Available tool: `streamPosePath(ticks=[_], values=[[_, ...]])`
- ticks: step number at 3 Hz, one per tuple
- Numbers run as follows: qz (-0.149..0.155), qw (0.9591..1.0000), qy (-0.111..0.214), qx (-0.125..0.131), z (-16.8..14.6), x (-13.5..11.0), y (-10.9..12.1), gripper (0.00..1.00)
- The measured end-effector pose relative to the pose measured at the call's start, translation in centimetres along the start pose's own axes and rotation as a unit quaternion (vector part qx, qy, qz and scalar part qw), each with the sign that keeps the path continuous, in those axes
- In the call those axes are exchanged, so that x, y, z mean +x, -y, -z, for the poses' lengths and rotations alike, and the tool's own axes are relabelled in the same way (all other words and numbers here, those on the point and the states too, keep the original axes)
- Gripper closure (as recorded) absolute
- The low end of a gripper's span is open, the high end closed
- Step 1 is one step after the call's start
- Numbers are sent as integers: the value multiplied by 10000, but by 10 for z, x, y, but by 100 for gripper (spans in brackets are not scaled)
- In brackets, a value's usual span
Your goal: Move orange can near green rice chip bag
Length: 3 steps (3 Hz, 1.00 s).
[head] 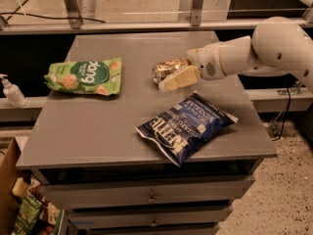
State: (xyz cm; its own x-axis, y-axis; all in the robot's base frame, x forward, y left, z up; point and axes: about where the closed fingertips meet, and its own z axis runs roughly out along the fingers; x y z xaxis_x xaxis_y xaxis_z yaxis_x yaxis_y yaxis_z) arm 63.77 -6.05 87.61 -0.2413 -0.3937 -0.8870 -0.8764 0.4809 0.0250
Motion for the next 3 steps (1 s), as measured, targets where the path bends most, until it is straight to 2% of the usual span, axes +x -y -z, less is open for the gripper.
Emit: streamPosePath(ticks=[2, 3], values=[[67, 9996, -116, -248, -15, -8, -23, 0], [-9, 9990, -29, -453, -22, -17, -36, 0]])
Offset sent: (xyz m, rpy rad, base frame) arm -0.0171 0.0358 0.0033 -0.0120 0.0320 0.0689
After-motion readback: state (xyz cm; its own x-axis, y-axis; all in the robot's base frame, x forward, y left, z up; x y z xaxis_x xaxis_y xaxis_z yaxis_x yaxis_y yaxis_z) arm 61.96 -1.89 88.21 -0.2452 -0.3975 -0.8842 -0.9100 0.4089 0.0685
